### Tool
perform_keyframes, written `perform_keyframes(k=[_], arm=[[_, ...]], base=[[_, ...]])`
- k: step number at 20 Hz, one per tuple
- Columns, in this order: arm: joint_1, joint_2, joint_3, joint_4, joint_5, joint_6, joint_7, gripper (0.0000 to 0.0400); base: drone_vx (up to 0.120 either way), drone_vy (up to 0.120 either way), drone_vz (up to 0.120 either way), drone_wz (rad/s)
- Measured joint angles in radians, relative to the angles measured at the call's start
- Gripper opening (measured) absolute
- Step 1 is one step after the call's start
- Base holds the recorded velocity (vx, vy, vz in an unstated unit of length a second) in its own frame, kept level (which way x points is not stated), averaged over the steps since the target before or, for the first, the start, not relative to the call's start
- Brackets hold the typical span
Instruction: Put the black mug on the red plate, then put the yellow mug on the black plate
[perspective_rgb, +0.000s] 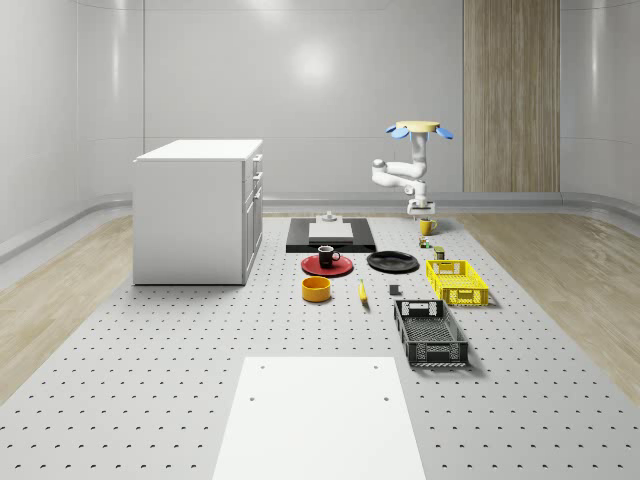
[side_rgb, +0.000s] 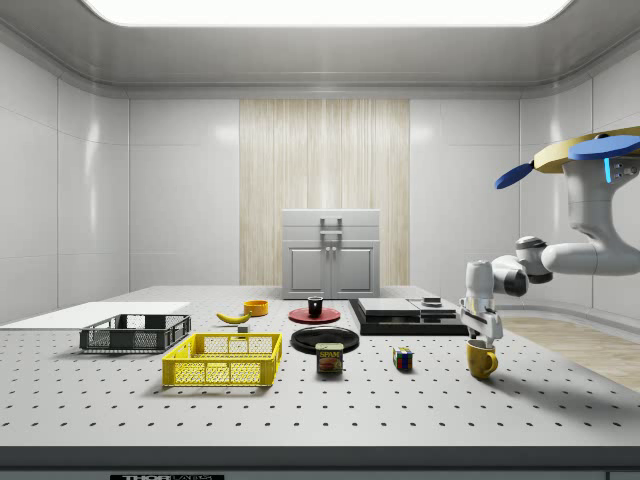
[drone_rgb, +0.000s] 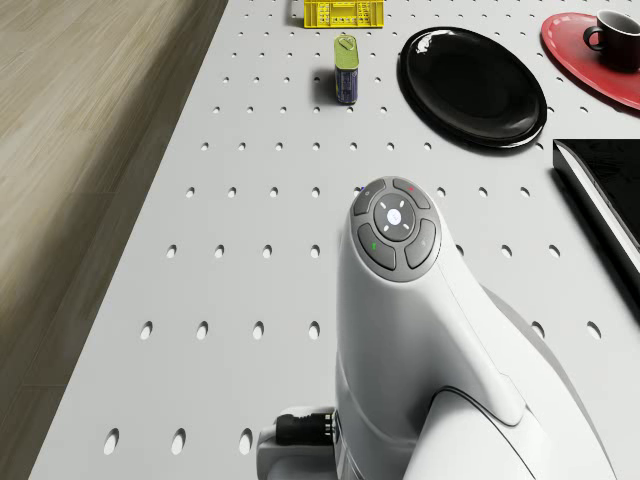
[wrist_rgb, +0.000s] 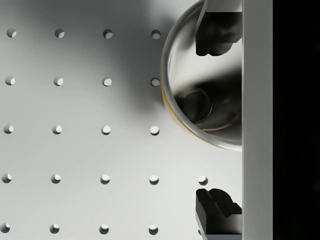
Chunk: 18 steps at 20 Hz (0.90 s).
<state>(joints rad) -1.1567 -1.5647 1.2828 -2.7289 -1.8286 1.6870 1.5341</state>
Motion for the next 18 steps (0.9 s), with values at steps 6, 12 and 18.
perform_keyframes(k=[6, 12, 18], arm=[[0.002, -0.004, 0.036, -0.011, 0.03, -0.017, 0.005, 0.0391], [0.01, -0.01, 0.068, -0.018, 0.059, -0.028, 0.009, 0.0398], [0.03, -0.015, 0.081, -0.004, 0.074, -0.025, -0.024, 0.04]], base=[[0.0, 0.0, 0.0, 0.0], [0.0, 0.0, 0.0, 0.0], [0.0, 0.0, 0.0, 0.0]])
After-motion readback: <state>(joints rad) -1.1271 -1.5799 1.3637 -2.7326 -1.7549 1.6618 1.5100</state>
